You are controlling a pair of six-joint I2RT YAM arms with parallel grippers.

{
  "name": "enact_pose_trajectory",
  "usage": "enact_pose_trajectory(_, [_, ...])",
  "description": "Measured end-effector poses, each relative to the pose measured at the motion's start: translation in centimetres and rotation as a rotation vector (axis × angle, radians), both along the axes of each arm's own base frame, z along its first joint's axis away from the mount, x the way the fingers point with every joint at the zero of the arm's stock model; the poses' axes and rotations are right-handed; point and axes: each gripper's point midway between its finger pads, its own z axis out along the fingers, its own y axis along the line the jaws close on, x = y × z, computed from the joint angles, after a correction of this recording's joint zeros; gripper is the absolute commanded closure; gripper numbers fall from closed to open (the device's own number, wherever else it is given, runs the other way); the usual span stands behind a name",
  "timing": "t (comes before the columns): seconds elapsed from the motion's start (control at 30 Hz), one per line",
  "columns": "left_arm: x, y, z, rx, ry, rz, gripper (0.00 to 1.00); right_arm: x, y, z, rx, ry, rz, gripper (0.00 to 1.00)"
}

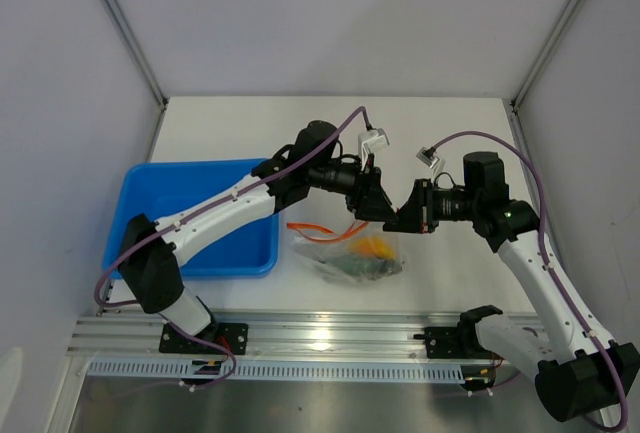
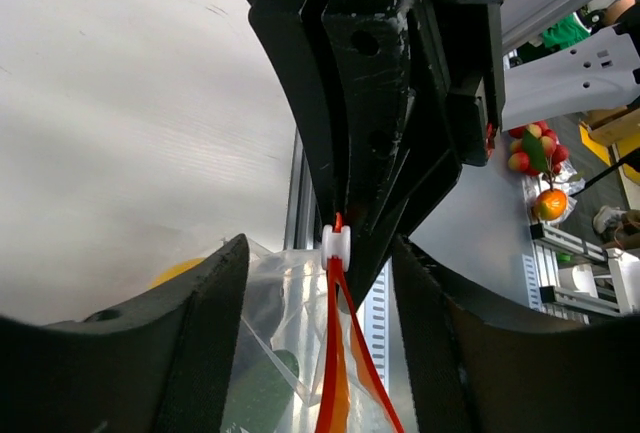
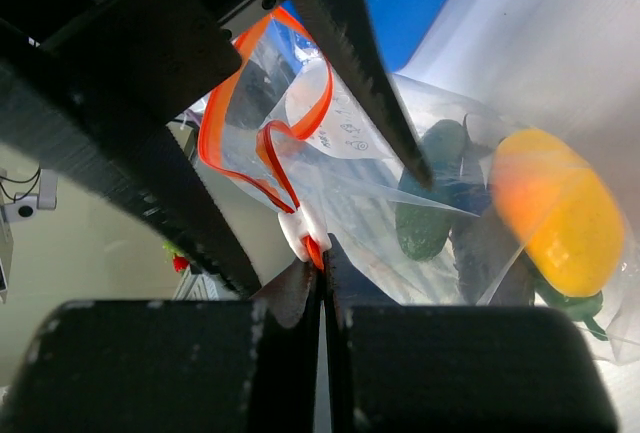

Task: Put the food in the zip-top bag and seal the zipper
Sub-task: Zip the zipper food storage bag at the center of the board.

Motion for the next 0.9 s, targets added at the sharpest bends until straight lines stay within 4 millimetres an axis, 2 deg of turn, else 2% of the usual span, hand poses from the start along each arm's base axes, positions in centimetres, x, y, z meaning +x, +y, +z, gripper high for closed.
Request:
enact_pose_trajectory(0.07, [0.0,-0.1,-0.1,0.003,0.012,-0.002,0.5,0.0,0.0,0.0,0.0,0.0,0.001,1.0])
enact_pose_trajectory(0.27, [-0.2,-0.1,0.0,-0.001,0.024,-0.009,0.71,0.0,0.0,0.0,-0.002,0.0,-0.002,1.0])
enact_pose_trajectory(0.37, [-0.2,0.0,0.2,-0.008,0.033,-0.011,0.77,0.1,0.0,-0.1,-0.005,0.0,-0.006,1.0])
enact_pose_trajectory(0.7, [-0.1,0.1,-0.2,-0.019,0.077,-0.005,0.89,0.7,-0.5,-0.7,-0.043,-0.004,-0.056,1.0])
enact_pose_trajectory(0.77, [0.0,0.1,-0.4,-0.023,0.085,-0.002,0.97,0.8,-0.6,-0.9,-0.053,-0.004,-0.071,1.0])
enact_pose_trajectory(0.9, [0.0,0.2,-0.6,-0.025,0.102,0.004,0.99,1.0,-0.9,-1.1,-0.065,-0.001,-0.099,1.0])
